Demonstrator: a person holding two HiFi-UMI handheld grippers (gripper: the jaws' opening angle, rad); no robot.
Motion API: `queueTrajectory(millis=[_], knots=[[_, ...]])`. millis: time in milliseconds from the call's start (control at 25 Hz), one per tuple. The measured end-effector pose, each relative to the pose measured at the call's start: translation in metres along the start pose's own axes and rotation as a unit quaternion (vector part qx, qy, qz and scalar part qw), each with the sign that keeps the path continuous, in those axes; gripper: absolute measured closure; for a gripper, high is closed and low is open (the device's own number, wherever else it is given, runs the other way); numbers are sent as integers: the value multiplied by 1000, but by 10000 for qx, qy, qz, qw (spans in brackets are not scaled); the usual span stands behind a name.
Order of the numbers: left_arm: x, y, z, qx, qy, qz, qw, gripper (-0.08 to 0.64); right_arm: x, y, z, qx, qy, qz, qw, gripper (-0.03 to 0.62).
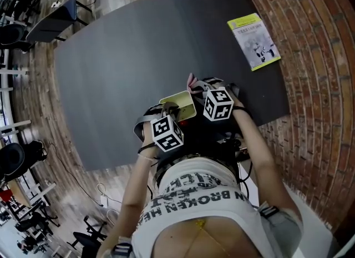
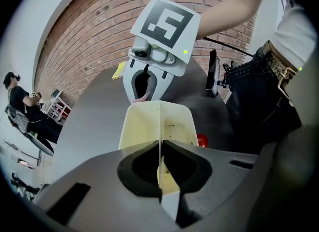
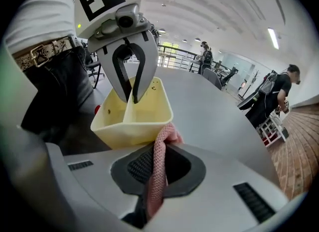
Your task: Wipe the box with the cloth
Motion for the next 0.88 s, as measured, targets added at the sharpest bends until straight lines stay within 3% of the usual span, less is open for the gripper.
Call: queueTrajectory(millis=[280,880], knots=[[-2,2,1,29,-14,-2,10000,532,-2,-2,-4,389,110,-224,9989,575],[-1,1,1,89,-59,-2,9999,534,5,-2,-33,368,122,-337,9987,575]])
Point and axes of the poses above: the fingertips, and each gripper's own axes: x backward along the fingers, z to its right, y out of its underside, the point moved 7 cm from there along x, backward along the fingers, and after that the axes turned 4 degrees about -y, right-handed, at the moved point
